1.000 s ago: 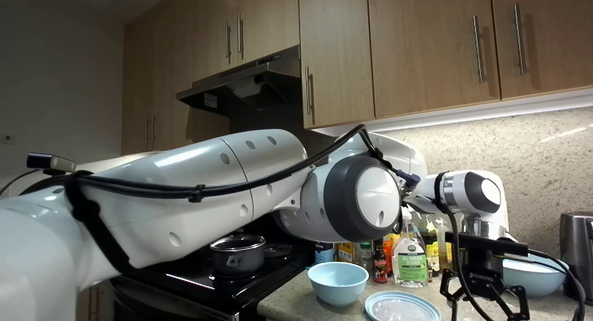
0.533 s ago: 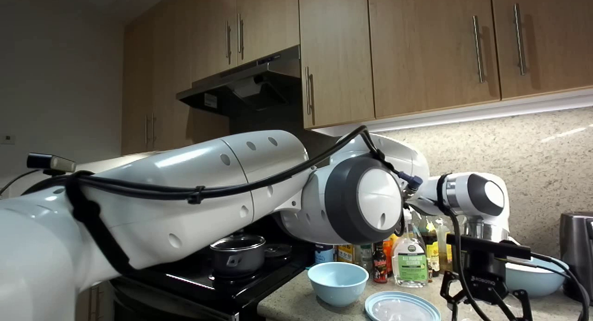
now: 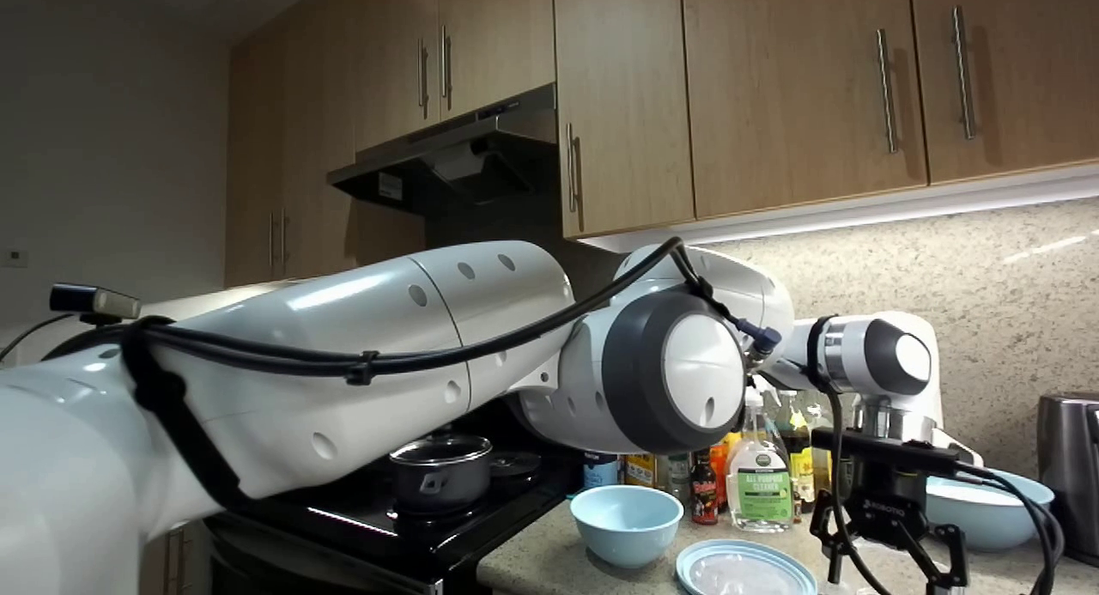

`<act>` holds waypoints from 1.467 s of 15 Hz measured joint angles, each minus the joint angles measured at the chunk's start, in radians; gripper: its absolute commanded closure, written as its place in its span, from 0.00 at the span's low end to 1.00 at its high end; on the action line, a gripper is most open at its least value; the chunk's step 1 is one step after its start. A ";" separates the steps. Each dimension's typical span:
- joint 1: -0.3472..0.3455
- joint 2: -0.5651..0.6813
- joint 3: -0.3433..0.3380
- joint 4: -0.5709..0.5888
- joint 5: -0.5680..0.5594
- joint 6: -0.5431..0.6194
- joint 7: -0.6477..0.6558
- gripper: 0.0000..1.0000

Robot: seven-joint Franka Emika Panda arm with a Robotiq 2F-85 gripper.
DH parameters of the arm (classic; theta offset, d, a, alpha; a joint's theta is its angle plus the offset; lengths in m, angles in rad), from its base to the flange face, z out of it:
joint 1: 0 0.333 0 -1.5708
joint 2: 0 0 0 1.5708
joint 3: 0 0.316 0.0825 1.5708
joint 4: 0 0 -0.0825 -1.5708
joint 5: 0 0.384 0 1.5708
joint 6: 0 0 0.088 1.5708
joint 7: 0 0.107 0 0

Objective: Put the spoon on the white plate

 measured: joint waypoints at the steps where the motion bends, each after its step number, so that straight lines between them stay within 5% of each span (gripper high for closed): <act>1: 0.001 0.000 0.002 0.000 0.003 0.021 0.021 0.00; 12: 0.009 0.019 0.002 0.000 0.004 0.068 0.083 0.00; 13: 0.008 0.023 0.001 0.000 0.004 0.062 0.083 0.25; 22: 0.007 0.034 -0.002 0.000 0.003 0.030 0.083 0.80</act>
